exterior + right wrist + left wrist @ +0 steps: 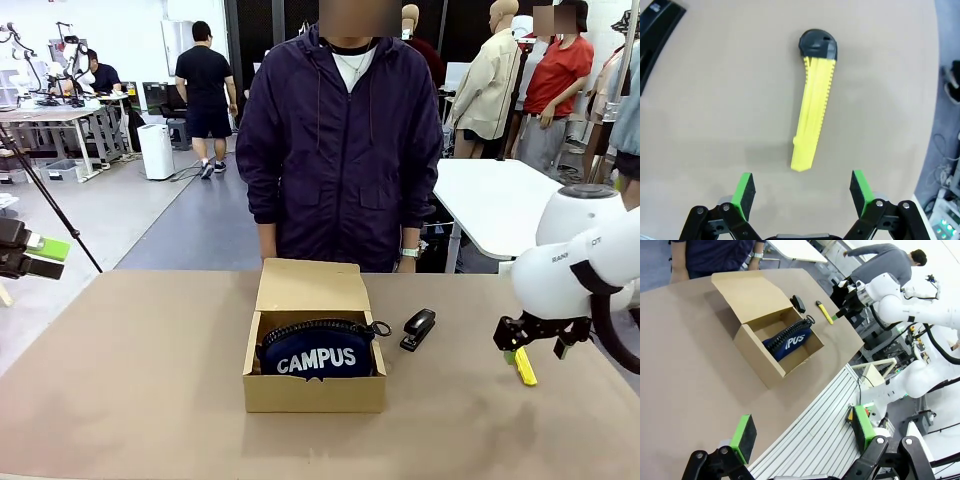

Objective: Pack the items into the box.
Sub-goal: Pick up the item indicated by the person and place it inside the Mailer Box.

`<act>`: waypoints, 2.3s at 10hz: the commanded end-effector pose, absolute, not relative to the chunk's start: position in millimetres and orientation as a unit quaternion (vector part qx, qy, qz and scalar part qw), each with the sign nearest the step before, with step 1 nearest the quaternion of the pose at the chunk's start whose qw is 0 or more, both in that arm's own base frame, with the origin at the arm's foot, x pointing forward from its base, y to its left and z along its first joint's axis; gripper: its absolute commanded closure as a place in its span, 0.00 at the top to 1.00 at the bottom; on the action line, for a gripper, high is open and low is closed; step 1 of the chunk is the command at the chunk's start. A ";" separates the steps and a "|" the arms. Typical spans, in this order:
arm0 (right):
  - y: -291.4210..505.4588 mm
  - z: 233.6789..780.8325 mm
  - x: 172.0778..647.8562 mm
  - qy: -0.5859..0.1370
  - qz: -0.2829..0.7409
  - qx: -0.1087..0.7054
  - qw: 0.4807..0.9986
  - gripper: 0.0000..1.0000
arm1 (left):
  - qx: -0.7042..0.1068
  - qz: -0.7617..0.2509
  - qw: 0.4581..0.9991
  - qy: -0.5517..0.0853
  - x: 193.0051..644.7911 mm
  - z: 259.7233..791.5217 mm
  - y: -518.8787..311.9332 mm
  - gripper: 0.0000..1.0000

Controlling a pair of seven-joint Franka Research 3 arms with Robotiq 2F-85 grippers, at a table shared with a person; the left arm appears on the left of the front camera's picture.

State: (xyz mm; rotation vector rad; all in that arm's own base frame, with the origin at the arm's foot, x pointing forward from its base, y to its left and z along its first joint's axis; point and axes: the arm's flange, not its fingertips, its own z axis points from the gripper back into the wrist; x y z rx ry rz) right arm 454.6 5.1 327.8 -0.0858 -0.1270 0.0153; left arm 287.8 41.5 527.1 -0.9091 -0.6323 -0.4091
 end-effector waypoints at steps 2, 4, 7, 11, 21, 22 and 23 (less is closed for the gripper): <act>2.8 317.6 468.6 -0.074 -0.016 -0.044 0.996 1.00 | -0.429 -0.200 0.828 -0.300 287.9 527.8 44.2 1.00; 0.5 306.4 472.6 -0.085 -0.031 -0.062 0.994 1.00 | -0.429 -0.200 0.828 -0.300 287.9 527.8 44.2 1.00; -7.1 293.5 480.8 -0.100 -0.053 -0.044 0.993 1.00 | -0.429 -0.200 0.828 -0.300 287.9 527.8 44.2 1.00; -15.2 286.7 486.5 -0.119 -0.061 -0.017 0.991 1.00 | -0.429 -0.200 0.828 -0.300 287.9 527.8 44.2 1.00; -21.7 277.4 487.9 -0.125 -0.063 0.013 0.990 0.00 | -0.429 -0.200 0.828 -0.300 287.9 527.8 44.2 1.00; -21.8 277.3 486.9 -0.125 -0.061 0.018 0.990 0.00 | -0.429 -0.200 0.828 -0.300 287.9 527.8 44.2 1.00; -22.3 277.0 486.2 -0.124 -0.060 0.022 0.990 0.00 | -0.429 -0.200 0.828 -0.300 287.9 527.8 44.2 1.00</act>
